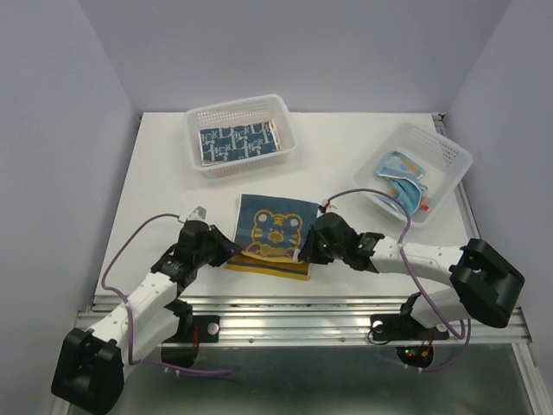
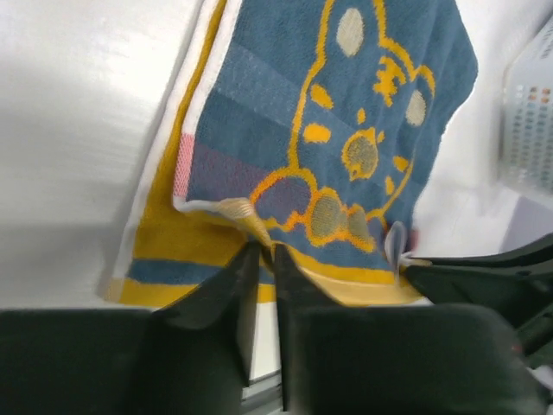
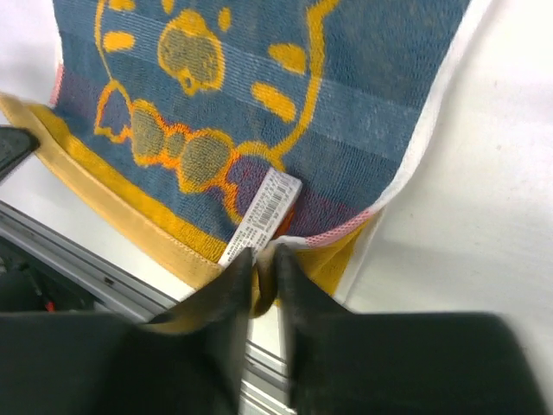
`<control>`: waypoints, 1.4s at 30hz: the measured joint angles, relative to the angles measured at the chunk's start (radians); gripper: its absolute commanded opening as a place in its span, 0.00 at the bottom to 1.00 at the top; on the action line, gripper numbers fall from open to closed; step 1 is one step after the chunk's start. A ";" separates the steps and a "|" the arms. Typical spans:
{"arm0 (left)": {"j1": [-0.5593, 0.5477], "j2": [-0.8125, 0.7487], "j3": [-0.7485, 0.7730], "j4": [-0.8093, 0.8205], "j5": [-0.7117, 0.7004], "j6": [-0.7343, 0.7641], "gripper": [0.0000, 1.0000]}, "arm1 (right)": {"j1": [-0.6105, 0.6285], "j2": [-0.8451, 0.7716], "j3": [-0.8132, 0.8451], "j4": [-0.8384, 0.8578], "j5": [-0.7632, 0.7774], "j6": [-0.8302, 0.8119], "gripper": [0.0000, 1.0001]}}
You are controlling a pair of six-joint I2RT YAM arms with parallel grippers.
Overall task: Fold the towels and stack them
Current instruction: Fold the towel
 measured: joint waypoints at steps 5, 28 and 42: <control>-0.004 -0.080 -0.010 -0.095 0.001 -0.013 0.56 | 0.001 -0.004 -0.055 0.019 -0.075 -0.003 0.66; -0.004 0.204 0.375 -0.130 -0.168 0.132 0.85 | -0.081 -0.114 0.128 -0.158 0.172 -0.173 1.00; -0.004 0.705 0.648 -0.056 -0.283 0.270 0.45 | -0.297 0.214 0.278 -0.149 0.141 -0.273 0.83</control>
